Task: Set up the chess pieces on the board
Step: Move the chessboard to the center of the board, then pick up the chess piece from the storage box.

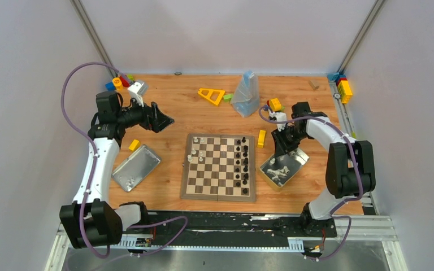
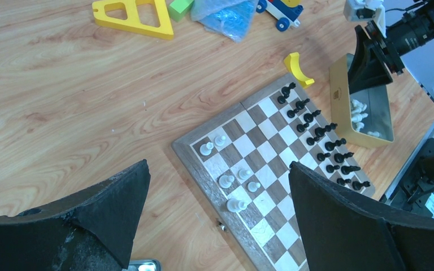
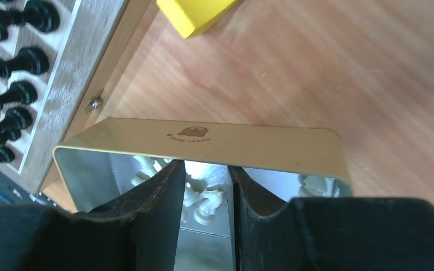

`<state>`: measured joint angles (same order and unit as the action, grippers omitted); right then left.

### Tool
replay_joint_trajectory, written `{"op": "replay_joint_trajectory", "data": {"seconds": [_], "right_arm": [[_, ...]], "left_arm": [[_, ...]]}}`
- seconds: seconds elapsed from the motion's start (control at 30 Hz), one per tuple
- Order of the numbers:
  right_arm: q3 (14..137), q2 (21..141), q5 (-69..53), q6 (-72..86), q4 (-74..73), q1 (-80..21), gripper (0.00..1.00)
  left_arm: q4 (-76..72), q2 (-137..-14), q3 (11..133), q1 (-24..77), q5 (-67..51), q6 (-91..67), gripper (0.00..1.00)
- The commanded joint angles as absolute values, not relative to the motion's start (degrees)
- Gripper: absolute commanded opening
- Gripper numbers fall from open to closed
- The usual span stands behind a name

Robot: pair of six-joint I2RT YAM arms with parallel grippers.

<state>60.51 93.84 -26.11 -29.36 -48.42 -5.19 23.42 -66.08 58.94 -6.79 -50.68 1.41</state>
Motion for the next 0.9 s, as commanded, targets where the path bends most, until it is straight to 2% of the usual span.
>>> {"op": "replay_joint_trajectory", "data": {"seconds": [0.0,0.37,0.87], "right_arm": [[63.41,92.88,-23.55,-24.8,-41.47,-5.3,0.34],[55.39,84.14,-11.82,-28.4,-35.14,-5.35,0.41],[48.89,82.79,-12.07,-36.15,-22.18,-5.3,0.39]], "left_arm": [[22.56,-65.34,58.97,-7.3,-51.32,2.03,1.0],[21.37,-65.57,58.52,-7.31,-51.75,1.45,1.0],[21.6,-65.64,58.17,-7.3,-51.29,2.31,1.0]]}}
